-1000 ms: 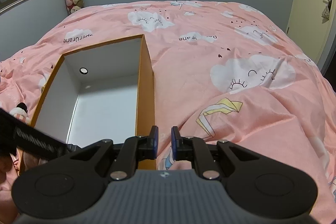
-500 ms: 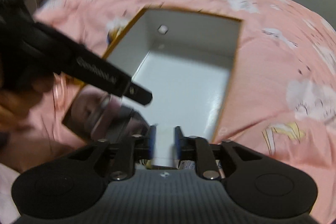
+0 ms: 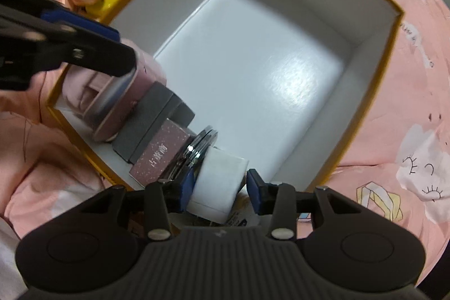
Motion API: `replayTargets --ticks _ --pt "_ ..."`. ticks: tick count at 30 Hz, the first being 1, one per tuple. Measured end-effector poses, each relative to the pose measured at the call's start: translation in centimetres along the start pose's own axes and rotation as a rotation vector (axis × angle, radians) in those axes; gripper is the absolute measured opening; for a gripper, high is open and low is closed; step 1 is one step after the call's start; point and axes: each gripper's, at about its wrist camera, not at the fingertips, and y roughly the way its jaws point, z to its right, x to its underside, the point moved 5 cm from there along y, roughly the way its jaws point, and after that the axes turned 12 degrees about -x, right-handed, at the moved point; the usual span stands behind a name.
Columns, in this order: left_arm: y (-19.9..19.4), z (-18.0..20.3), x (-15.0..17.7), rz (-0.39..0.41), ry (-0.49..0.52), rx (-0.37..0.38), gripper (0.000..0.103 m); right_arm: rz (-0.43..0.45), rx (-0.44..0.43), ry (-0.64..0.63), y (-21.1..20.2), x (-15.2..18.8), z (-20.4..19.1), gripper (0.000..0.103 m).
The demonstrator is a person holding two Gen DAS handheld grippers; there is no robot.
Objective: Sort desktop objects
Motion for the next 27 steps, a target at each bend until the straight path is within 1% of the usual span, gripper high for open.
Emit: replayTargets --ticks 4,8,10,11,14,15,17,19,20,21,22,24,27 --pt "-0.1 -0.7 0.3 -0.002 -0.01 0.024 0.029 -0.041 0.01 -0.032 -0.5 -0.3 -0.2 0.038" --pt "-0.2 -1.1 0.1 -0.001 -0.024 0.045 0.029 -0.024 -0.026 -0.104 -2.9 -1.3 -0.6 0.036" --pt "-0.2 -1.1 0.1 -0.002 -0.027 0.056 0.029 0.001 -0.042 -0.198 -4.3 -1.9 -1.1 0.035" --pt "-0.2 -1.1 0.1 -0.005 -0.028 0.06 0.029 0.002 -0.037 -0.258 -4.8 -2.1 -1.4 0.035" --pt "0.0 -1.2 0.2 -0.018 -0.035 0.057 0.029 -0.059 0.033 -0.52 -4.9 -2.3 -2.7 0.035" --pt "0.1 -1.1 0.3 -0.022 -0.036 0.054 0.029 -0.088 0.057 -0.63 -4.5 -2.3 -2.6 0.035" --pt "0.1 -1.0 0.5 -0.023 -0.033 0.051 0.029 -0.136 0.075 -0.867 -3.9 -1.0 -2.6 0.035" --pt "0.1 -0.9 0.6 -0.026 -0.03 0.052 0.029 -0.195 0.096 -1.059 -3.3 0.2 -2.9 0.035" --pt "0.2 -0.9 0.6 -0.028 -0.032 0.053 0.029 -0.224 0.124 -1.185 -3.0 1.1 -3.2 0.035" --pt "0.2 -0.9 0.6 -0.029 -0.035 0.053 0.029 -0.244 0.149 -1.279 -2.7 1.2 -3.3 0.035" --pt "0.2 -1.0 0.6 -0.03 -0.04 0.052 0.029 -0.271 0.181 -1.383 -2.6 2.0 -3.1 0.035" --pt "0.3 -1.3 0.5 -0.03 -0.05 0.046 0.029 -0.309 0.209 -1.522 -2.0 2.9 -3.6 0.035" --pt "0.5 -1.6 0.5 -0.035 -0.062 0.044 0.029 -0.33 0.224 -1.714 -1.2 4.3 -4.3 0.036"
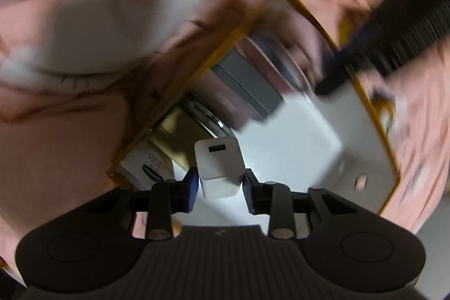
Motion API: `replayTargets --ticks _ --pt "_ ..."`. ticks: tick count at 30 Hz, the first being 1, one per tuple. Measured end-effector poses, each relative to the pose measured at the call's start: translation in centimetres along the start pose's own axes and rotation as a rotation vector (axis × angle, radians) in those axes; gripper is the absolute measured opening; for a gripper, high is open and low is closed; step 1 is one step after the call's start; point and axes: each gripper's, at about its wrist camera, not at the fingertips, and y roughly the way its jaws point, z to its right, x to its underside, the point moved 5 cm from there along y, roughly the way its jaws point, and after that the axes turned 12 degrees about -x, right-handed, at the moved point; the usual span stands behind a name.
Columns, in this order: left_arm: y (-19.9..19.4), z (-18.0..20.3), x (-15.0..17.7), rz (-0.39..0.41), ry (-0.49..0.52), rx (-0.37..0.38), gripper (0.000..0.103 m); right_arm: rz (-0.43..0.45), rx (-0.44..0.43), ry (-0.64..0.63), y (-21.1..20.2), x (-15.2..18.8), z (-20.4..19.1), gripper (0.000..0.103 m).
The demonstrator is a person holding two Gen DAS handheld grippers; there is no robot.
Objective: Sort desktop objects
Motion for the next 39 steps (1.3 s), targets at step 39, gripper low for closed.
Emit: replayTargets --ticks 39 --pt "-0.5 -0.3 0.2 0.005 -0.014 -0.029 0.029 0.098 -0.095 0.119 -1.4 2.1 -0.3 0.019"
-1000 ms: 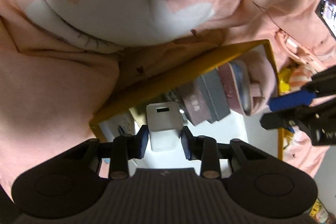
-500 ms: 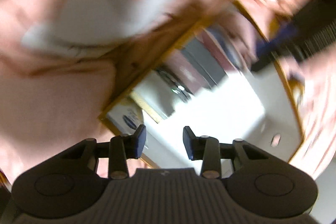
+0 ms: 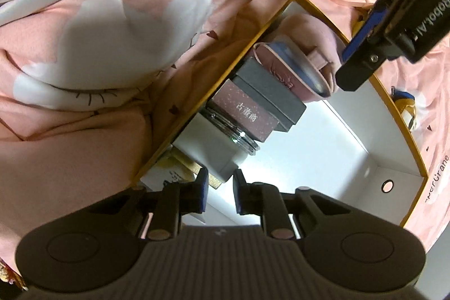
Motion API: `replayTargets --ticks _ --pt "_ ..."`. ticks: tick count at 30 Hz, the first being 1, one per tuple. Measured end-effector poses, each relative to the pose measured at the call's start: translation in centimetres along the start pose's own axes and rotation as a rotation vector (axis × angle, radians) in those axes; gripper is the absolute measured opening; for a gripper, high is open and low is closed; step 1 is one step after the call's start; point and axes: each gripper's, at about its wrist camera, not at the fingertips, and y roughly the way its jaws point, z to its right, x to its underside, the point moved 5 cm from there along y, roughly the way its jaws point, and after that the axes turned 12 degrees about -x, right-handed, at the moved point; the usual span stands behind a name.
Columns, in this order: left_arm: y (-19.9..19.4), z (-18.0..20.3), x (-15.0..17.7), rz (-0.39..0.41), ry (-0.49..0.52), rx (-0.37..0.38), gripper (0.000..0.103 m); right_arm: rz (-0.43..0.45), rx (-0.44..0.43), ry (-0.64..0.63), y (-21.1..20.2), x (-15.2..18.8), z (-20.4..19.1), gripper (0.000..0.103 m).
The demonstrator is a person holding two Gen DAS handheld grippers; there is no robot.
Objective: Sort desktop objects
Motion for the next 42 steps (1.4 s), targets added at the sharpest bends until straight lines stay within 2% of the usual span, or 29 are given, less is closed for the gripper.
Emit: replayTargets --ticks 4,6,9,13,16,18,19,23,28,32,33,34,36,39,42 --pt "-0.9 0.4 0.0 0.052 0.031 -0.014 0.029 0.0 0.031 0.052 -1.0 0.7 0.6 0.019" --pt "-1.7 0.3 0.0 0.09 0.039 -0.031 0.029 0.035 0.058 0.118 -2.2 0.9 1.4 0.019" --pt "-2.8 -0.4 -0.2 0.133 0.043 -0.06 0.029 0.154 0.086 0.282 -4.8 0.9 3.5 0.02" --pt "-4.5 -2.9 -0.8 0.179 0.025 -0.138 0.033 0.328 0.172 0.531 -7.6 0.5 6.6 0.028" --pt "-6.3 -6.0 -1.2 0.214 -0.016 -0.207 0.033 0.426 0.24 0.706 -9.2 -1.7 9.1 0.032" --pt "-7.2 -8.1 -1.3 0.215 -0.056 -0.252 0.033 0.504 0.245 0.798 -10.3 -1.5 10.3 0.032" --pt "-7.4 -9.3 -1.4 0.206 -0.083 -0.274 0.033 0.545 0.245 0.837 -9.0 -2.2 10.8 0.032" --pt "-7.2 -13.1 -1.4 0.156 -0.177 -0.333 0.036 0.683 0.224 0.927 -8.1 -4.2 13.1 0.036" --pt "-5.9 -16.1 -1.4 0.105 -0.258 -0.374 0.036 0.709 0.185 0.965 -5.5 -7.5 17.2 0.036" --pt "-5.2 -17.5 -1.5 0.084 -0.31 -0.36 0.036 0.748 0.051 1.019 -3.4 -9.5 20.2 0.037" --pt "-5.0 -17.9 -1.5 0.082 -0.323 -0.364 0.036 0.761 0.011 1.016 -3.0 -10.0 20.8 0.043" --pt "-4.9 -18.4 -1.6 0.081 -0.338 -0.374 0.036 0.772 -0.007 1.016 -2.7 -10.6 21.3 0.054" --pt "-4.5 -19.1 -1.8 0.077 -0.353 -0.396 0.036 0.769 0.018 0.993 -2.1 -11.8 22.3 0.063" --pt "-3.6 -20.2 -2.2 0.053 -0.377 -0.412 0.036 0.734 0.034 0.95 -1.1 -13.5 24.0 0.063" --pt "-2.5 -21.0 -2.3 0.026 -0.403 -0.415 0.036 0.708 0.005 0.956 0.2 -14.7 25.7 0.063"
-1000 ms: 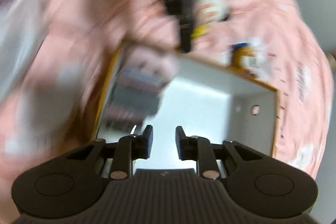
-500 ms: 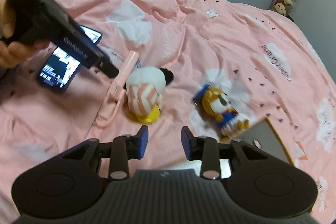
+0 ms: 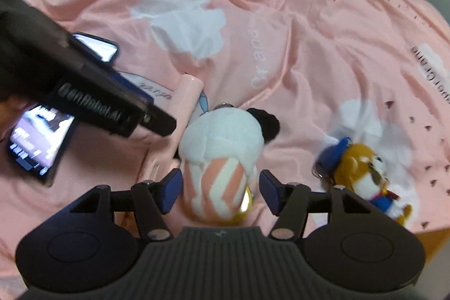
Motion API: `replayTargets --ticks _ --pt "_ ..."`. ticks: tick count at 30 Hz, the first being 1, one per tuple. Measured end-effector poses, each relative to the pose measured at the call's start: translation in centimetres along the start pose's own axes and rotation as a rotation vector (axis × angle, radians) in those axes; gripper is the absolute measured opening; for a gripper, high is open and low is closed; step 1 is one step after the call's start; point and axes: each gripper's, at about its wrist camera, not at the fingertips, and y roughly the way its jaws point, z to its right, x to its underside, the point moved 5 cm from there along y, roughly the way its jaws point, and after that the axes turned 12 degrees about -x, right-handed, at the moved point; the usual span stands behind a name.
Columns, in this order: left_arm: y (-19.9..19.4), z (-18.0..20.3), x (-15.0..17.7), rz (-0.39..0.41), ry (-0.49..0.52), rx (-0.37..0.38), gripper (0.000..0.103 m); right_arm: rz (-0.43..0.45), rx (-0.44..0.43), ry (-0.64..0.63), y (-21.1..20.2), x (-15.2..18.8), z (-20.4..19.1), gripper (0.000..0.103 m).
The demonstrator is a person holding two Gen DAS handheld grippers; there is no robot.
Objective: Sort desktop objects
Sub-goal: 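Move the left tool to the pink stick while the right tool moves to the yellow tape measure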
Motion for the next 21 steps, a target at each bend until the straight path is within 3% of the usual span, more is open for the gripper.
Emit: replayTargets --ticks 6,12,17,21 --pt "0.4 -0.1 -0.5 0.013 -0.001 0.003 0.036 -0.022 -0.038 0.034 0.7 -0.4 0.7 0.049" --pt "-0.1 0.5 -0.2 0.019 0.05 0.025 0.036 0.034 0.107 -0.037 -3.2 0.0 2.2 0.049" --pt "-0.9 1.8 1.1 0.02 0.1 0.049 0.036 -0.08 0.2 0.048 -2.5 1.9 5.5 0.052" --pt "-0.8 2.7 2.9 0.039 0.139 -0.019 0.036 -0.108 0.229 0.032 -1.8 2.9 5.3 0.054"
